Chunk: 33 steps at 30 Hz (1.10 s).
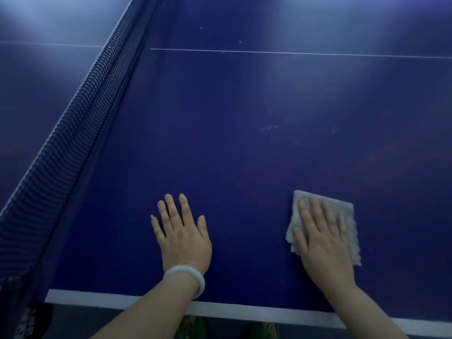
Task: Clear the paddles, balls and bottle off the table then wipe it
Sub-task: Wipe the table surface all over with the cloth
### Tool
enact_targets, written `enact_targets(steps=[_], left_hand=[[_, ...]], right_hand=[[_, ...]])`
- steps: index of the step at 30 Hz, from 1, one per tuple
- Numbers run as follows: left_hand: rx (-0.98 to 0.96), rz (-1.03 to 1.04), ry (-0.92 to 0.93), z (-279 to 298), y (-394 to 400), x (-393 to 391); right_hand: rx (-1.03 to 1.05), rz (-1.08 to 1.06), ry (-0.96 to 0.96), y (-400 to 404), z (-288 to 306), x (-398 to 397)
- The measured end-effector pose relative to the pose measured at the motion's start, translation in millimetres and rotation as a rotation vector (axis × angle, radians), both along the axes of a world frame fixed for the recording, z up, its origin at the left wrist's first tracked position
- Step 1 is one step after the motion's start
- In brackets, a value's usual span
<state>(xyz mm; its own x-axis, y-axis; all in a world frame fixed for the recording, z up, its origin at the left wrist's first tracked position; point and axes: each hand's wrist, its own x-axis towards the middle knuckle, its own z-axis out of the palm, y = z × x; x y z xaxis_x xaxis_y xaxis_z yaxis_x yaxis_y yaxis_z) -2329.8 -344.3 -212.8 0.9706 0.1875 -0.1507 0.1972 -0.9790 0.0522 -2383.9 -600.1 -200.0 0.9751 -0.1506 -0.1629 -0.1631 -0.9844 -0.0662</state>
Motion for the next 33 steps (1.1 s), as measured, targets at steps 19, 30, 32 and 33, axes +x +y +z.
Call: enact_targets(steps=[19,30,32,33], left_hand=[[0.013,0.003,-0.043,-6,1,0],[-0.006,0.017,-0.047,-6,1,1],[0.003,0.012,-0.044,-5,1,0],[0.004,0.011,-0.043,-6,2,1]], right_hand=[[0.126,0.294,-0.116,99,-11,65],[0.037,-0.268,-0.035,20,-9,136],[0.023,-0.116,-0.078,59,-13,116],[0.035,0.019,-0.094,78,-16,108]])
